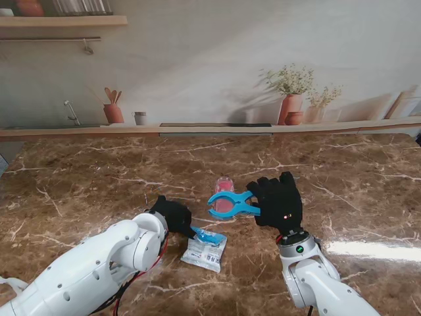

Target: Fill the seasoning bottle

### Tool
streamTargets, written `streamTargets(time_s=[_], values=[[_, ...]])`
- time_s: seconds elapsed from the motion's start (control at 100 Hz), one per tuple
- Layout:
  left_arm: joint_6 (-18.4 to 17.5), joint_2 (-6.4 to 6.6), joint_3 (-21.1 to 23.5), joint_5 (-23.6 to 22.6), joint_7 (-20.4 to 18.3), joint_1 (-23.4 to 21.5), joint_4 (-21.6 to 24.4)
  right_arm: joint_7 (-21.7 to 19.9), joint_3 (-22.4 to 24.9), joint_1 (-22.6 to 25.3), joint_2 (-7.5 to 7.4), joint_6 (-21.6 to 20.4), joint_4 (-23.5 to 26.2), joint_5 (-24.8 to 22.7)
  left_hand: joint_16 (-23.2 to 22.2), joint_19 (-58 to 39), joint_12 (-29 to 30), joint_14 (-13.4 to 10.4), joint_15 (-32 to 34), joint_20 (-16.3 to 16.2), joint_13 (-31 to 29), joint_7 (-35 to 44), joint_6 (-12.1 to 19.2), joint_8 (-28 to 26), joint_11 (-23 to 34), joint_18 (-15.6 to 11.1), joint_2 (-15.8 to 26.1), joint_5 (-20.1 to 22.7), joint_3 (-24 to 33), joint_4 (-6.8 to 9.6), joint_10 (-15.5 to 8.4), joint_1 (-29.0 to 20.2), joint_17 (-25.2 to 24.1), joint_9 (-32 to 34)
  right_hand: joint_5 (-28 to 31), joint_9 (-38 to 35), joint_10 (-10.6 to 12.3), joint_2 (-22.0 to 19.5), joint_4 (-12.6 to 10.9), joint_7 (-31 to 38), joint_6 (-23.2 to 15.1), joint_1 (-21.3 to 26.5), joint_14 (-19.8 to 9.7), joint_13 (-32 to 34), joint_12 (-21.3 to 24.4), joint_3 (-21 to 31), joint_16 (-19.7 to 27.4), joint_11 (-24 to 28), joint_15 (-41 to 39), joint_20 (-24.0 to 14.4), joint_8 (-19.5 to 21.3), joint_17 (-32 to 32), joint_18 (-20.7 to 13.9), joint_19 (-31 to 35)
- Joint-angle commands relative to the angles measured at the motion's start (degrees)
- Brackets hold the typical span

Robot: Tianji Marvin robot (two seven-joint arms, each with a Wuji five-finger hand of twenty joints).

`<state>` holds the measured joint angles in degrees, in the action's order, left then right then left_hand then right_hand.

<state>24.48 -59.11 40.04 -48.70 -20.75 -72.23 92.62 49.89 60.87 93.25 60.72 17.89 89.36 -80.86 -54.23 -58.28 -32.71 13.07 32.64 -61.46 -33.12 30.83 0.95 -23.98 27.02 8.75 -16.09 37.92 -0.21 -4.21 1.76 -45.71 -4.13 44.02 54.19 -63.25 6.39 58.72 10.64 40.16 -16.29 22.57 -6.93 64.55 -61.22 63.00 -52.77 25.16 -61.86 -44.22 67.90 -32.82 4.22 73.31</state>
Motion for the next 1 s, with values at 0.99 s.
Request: streamTargets(time_s=[0.99], values=[[-2.0, -0.98, -9.8, 2.7, 3.2, 4.5, -6.1, -0.6, 0.6, 0.8, 0.41, 0.1, -0.1, 0.9, 1.3, 9.7, -0.1, -1.2, -2.4, -2.5, 0.9, 34.5, 7.5, -31.5, 0.6, -0.3, -18.6, 5.0, 31.6, -6.78, -0.4, -0.1, -0.9, 1.6, 8.9, -8.2, 9.0, -7.4, -0.2, 26.3, -10.1, 5.1, -1.7, -1.6, -3.9, 0.8, 1.0, 30.8, 2.7, -0.5, 9.9, 0.8, 0.4, -1.3]])
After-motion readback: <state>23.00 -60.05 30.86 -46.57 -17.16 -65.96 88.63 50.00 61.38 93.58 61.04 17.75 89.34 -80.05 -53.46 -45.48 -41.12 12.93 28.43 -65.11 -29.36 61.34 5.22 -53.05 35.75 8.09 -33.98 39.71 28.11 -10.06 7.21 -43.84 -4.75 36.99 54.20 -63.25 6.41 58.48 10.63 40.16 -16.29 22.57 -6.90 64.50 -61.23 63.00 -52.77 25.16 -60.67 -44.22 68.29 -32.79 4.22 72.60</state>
